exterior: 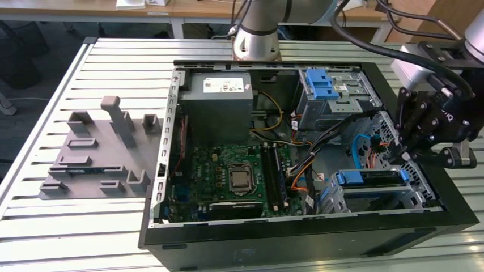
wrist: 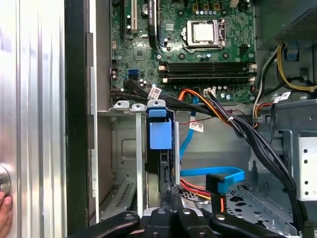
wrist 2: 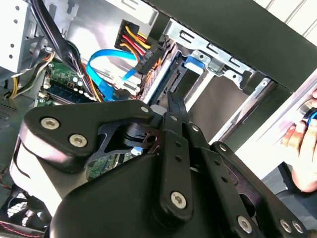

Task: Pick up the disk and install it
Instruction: 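Insert the first disk wire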

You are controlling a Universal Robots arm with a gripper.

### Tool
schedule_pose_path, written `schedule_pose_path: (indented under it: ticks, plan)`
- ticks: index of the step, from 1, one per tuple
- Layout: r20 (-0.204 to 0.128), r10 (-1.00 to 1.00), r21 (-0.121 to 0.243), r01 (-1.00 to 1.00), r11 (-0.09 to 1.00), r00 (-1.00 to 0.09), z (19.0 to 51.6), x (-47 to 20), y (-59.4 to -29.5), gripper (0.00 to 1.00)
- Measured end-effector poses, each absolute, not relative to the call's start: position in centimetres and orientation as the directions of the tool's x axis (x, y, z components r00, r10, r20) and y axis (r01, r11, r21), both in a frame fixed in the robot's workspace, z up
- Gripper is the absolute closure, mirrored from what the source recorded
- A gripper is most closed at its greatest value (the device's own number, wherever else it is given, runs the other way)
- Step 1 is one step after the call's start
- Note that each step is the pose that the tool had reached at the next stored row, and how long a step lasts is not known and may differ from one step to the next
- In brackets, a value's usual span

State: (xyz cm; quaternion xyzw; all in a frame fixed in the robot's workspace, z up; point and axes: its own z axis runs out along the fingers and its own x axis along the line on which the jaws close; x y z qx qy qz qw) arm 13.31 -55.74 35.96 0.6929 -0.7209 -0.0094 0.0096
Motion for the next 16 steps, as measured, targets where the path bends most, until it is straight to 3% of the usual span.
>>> schedule_pose_path:
  ticks: [16]
  plan:
    - [-0.003,-0.999,0.025,-0.998,0.053,-0.053,36.1,14.4,-53.9,0.89]
